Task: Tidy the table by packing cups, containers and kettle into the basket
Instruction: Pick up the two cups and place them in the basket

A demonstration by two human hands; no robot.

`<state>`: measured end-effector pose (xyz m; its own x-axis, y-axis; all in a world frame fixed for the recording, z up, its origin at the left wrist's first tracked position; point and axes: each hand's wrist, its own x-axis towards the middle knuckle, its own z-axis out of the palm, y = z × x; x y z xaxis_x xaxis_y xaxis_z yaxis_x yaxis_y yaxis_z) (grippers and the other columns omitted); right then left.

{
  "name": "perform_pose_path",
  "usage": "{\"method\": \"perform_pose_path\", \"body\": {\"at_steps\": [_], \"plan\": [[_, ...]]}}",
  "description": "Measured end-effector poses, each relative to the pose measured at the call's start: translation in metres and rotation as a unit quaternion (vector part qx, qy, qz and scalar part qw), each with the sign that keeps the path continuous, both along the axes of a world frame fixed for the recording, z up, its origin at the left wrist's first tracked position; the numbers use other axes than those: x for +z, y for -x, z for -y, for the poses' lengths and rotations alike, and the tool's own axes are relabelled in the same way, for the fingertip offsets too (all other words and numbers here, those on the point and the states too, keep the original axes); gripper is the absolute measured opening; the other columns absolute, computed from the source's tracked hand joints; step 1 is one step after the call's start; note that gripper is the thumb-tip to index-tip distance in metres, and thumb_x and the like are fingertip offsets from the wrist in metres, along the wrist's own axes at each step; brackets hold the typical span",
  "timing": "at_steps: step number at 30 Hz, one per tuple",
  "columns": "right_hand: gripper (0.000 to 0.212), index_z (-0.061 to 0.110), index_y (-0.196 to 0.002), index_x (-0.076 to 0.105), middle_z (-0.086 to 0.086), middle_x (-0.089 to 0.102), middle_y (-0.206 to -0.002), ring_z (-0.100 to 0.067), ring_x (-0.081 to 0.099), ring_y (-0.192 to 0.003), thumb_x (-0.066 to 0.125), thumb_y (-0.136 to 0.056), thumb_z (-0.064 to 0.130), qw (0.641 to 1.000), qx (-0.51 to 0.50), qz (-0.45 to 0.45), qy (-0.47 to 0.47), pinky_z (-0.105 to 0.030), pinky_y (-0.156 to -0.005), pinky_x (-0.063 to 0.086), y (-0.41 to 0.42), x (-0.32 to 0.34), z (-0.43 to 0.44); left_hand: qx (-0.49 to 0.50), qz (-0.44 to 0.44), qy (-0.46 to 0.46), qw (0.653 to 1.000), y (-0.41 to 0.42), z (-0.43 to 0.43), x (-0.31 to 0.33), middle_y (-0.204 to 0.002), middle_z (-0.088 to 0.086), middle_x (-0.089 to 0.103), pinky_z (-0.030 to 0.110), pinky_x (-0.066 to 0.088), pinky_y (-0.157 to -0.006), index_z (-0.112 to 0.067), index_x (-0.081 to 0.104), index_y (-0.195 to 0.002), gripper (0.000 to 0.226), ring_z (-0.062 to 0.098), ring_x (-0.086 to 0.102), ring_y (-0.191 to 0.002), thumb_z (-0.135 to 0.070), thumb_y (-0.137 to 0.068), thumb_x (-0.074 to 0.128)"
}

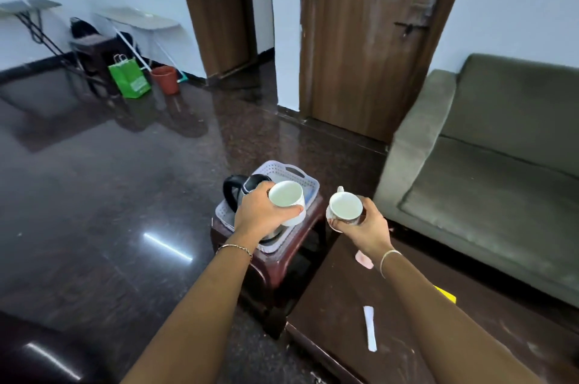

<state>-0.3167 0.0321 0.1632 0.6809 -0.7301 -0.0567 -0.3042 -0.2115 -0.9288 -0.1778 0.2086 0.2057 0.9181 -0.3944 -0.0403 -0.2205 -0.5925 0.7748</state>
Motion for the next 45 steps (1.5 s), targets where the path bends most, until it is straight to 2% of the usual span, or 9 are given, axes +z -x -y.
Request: {"method": "perform_pose_path", "body": {"at_steps": [5, 9, 13, 16, 22, 28, 33, 39, 45], "plan": [[0.059, 0.047, -0.099, 0.055, 0.023, 0.067, -0.091, 0.008, 0.062, -0.084, 0.087, -0.050, 0.050, 0.999, 0.027, -0.016, 0.021, -0.015, -0.073, 0.046, -0.068, -0.003, 0.013, 0.013, -0.017, 0.009, 1.000, -0.063, 0.005, 0.010, -0.094, -0.018, 0.067, 0.023, 0.048, -0.069, -0.038, 0.059, -0.100, 0.066, 0.008, 0.064, -0.090, -0.064, -0.043, 0.078], [0.065, 0.044, -0.106, 0.056, 0.022, 0.066, -0.092, 0.003, 0.062, -0.086, 0.086, -0.048, 0.052, 0.998, 0.039, -0.031, 0.026, -0.019, -0.074, 0.048, -0.114, -0.004, 0.023, 0.024, -0.018, -0.005, 1.000, -0.106, 0.012, 0.015, -0.098, -0.015, 0.068, 0.030, 0.052, -0.076, -0.039, 0.057, -0.102, 0.068, 0.012, 0.065, -0.092, -0.065, -0.042, 0.076], [0.065, 0.043, -0.105, 0.055, 0.022, 0.065, -0.090, 0.006, 0.061, -0.083, 0.085, -0.048, 0.056, 0.998, 0.039, -0.044, 0.027, -0.013, -0.068, 0.043, -0.151, -0.009, 0.031, 0.016, -0.022, -0.018, 0.999, -0.151, 0.023, 0.011, -0.102, -0.013, 0.069, 0.032, 0.053, -0.080, -0.036, 0.057, -0.105, 0.069, 0.013, 0.065, -0.095, -0.063, -0.045, 0.078], [0.067, 0.040, -0.107, 0.056, 0.022, 0.065, -0.090, 0.004, 0.061, -0.083, 0.085, -0.049, 0.056, 0.997, 0.033, -0.059, 0.031, -0.013, -0.068, 0.043, -0.177, -0.018, 0.038, -0.013, -0.020, -0.039, 0.999, -0.189, 0.035, 0.003, -0.103, -0.012, 0.068, 0.036, 0.054, -0.084, -0.037, 0.056, -0.105, 0.068, 0.015, 0.065, -0.096, -0.063, -0.047, 0.079], [0.062, 0.033, -0.110, 0.057, 0.012, 0.064, -0.101, -0.009, 0.059, -0.092, 0.088, -0.056, 0.038, 0.994, 0.016, -0.098, 0.054, -0.021, -0.077, 0.043, -0.230, -0.052, 0.049, -0.097, 0.002, -0.103, 0.990, -0.272, 0.064, -0.029, -0.110, -0.009, 0.067, 0.037, 0.052, -0.085, -0.036, 0.054, -0.111, 0.068, 0.019, 0.063, -0.103, -0.056, -0.054, 0.084], [0.063, 0.030, -0.114, 0.055, 0.008, 0.064, -0.102, -0.017, 0.061, -0.096, 0.084, -0.059, 0.026, 0.983, 0.021, -0.177, 0.051, -0.026, -0.082, 0.045, -0.270, -0.099, 0.051, -0.203, -0.005, -0.183, 0.962, -0.336, 0.081, -0.086, -0.116, -0.004, 0.066, 0.043, 0.048, -0.094, -0.034, 0.050, -0.121, 0.074, 0.024, 0.061, -0.108, -0.052, -0.058, 0.085], [0.070, 0.027, -0.124, 0.052, -0.002, 0.066, -0.113, -0.028, 0.062, -0.103, 0.082, -0.061, 0.021, 0.964, 0.055, -0.255, 0.054, -0.034, -0.087, 0.050, -0.295, -0.145, 0.055, -0.273, -0.011, -0.241, 0.931, -0.367, 0.088, -0.146, -0.117, -0.004, 0.066, 0.043, 0.041, -0.099, -0.035, 0.048, -0.124, 0.076, 0.025, 0.059, -0.113, -0.048, -0.060, 0.086], [0.073, 0.025, -0.128, 0.051, -0.007, 0.058, -0.118, -0.027, 0.052, -0.114, 0.083, -0.063, 0.018, 0.945, 0.118, -0.299, 0.053, -0.036, -0.098, 0.042, -0.315, -0.186, 0.064, -0.335, -0.024, -0.288, 0.897, -0.383, 0.097, -0.204, -0.123, -0.004, 0.064, 0.044, 0.041, -0.098, -0.034, 0.044, -0.127, 0.076, 0.025, 0.057, -0.117, -0.045, -0.063, 0.083], [0.073, 0.024, -0.128, 0.050, -0.008, 0.059, -0.119, -0.028, 0.053, -0.113, 0.084, -0.064, 0.015, 0.935, 0.142, -0.323, 0.047, -0.039, -0.098, 0.042, -0.324, -0.211, 0.070, -0.377, -0.009, -0.321, 0.869, -0.383, 0.105, -0.235, -0.120, -0.006, 0.064, 0.045, 0.032, -0.094, -0.036, 0.043, -0.124, 0.070, 0.024, 0.058, -0.116, -0.050, -0.065, 0.078]]}}
